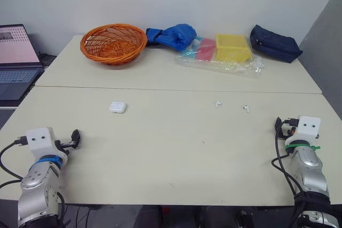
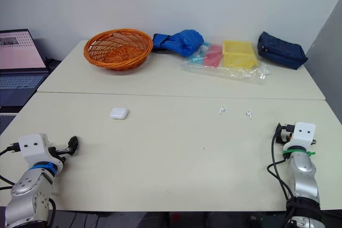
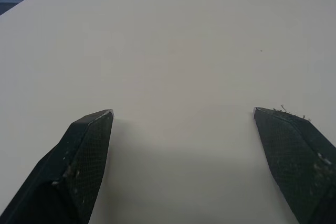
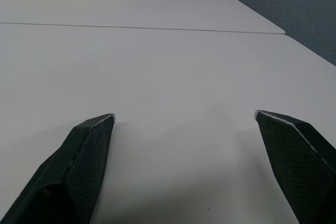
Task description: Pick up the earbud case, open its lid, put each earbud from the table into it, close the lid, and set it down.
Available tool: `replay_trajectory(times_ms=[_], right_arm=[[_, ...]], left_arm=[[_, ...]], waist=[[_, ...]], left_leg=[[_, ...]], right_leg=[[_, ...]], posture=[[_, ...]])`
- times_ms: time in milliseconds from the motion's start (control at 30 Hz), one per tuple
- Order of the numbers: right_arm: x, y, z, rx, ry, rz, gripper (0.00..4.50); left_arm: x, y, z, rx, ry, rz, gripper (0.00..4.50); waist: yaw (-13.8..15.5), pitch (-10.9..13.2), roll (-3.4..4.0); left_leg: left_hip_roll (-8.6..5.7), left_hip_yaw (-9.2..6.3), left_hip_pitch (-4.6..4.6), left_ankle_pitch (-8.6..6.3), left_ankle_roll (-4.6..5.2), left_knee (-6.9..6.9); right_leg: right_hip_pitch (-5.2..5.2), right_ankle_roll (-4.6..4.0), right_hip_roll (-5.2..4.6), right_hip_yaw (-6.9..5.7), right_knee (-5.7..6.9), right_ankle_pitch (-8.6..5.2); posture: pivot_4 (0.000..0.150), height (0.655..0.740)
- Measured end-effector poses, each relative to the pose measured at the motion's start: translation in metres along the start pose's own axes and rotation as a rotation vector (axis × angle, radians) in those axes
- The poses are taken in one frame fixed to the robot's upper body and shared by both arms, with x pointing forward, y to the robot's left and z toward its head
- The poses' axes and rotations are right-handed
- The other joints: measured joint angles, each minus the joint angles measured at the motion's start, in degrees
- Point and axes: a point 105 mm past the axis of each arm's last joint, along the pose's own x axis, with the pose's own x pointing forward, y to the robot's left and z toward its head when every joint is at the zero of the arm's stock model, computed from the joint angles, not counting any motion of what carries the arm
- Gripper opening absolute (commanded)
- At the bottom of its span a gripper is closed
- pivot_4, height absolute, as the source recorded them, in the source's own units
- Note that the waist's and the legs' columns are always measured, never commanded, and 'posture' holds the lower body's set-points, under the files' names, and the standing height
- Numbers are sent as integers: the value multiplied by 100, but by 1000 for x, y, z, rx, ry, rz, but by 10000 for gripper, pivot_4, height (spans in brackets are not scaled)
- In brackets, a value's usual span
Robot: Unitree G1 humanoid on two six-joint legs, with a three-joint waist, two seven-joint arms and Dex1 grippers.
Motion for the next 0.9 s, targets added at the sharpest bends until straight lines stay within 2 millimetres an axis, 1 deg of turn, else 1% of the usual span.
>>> replay_trajectory(times_ms=[133,267,333,400,433,633,700,767,833,900], right_arm=[[0,0,0,-1,-1,-3,45000],[1,0,2,-4,-5,1,45000],[2,1,6,-16,-19,25,45000],[5,3,14,-27,-40,52,45000],[7,6,21,-32,-61,67,45000],[13,27,60,-48,-174,174,45000],[14,36,70,-49,-191,221,45000],[16,50,81,-48,-203,316,45000],[15,75,100,-54,-224,490,45000],[6,103,119,-69,-251,680,45000]], left_arm=[[-1,-1,1,4,-3,1,44676],[-9,-5,1,52,-8,-19,44676],[-14,-9,3,54,-15,-40,44676],[-19,-14,7,36,-31,-75,44676],[-21,-17,12,27,-46,-95,44676],[-33,-31,30,12,-93,-192,44676],[-35,-38,34,7,-102,-225,44676],[-36,-52,39,7,-105,-285,44676],[-35,-76,44,10,-108,-376,44676],[-32,-92,46,17,-107,-430,44676]], waist=[[0,0,0],[-3,1,0],[-4,2,1],[-4,4,0],[-7,4,0],[0,4,1],[0,5,0],[0,8,4],[1,16,9],[-1,16,9]], left_leg=[[0,3,0,0,0,0],[2,11,-2,0,0,0],[2,16,-2,-1,0,0],[2,18,-2,-1,0,0],[3,18,-1,-1,0,0],[1,18,-1,0,0,0],[0,18,-3,-1,0,0],[-2,21,-3,0,0,1],[-5,23,-2,0,1,3],[-5,21,0,0,1,4]], right_leg=[[-1,1,0,3,0,0],[-5,2,0,13,-2,1],[-7,3,0,18,-3,2],[-8,6,0,21,-3,3],[-8,7,0,21,-2,4],[-8,7,2,21,-3,4],[-8,7,2,21,-5,4],[-8,12,2,26,-5,7],[-8,19,3,28,-4,11],[-7,19,9,27,-4,12]], posture=[[1500,7400],[1500,7400],[1500,7400],[1500,7400],[1500,7400],[1500,7400],[1500,7400],[1500,7400],[1500,7400],[1500,7400]])
